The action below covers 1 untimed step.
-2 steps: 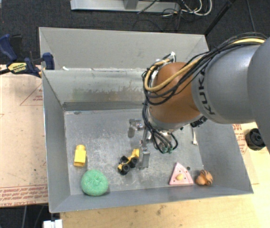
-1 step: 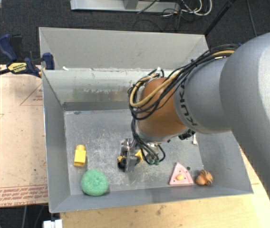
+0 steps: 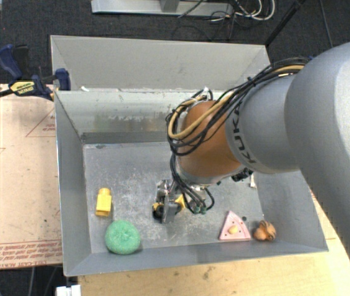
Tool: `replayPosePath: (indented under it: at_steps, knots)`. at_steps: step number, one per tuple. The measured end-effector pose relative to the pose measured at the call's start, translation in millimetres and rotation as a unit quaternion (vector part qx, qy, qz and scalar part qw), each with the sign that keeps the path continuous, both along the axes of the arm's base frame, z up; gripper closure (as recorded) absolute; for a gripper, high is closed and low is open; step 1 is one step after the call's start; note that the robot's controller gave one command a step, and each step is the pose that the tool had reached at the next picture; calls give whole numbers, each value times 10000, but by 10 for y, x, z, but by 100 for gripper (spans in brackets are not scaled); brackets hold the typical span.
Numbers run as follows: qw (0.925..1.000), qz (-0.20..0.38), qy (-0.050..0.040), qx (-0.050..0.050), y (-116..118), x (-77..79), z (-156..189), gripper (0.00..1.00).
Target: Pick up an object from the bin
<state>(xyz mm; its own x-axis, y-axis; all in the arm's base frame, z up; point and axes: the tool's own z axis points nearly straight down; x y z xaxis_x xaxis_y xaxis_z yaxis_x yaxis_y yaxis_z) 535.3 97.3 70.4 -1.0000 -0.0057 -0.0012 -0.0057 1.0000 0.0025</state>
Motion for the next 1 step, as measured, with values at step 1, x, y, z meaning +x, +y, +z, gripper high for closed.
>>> replayPosePath:
  at_steps: [1]
  knots:
    - [10000,-71,-8,-5,18,174,1328,100]
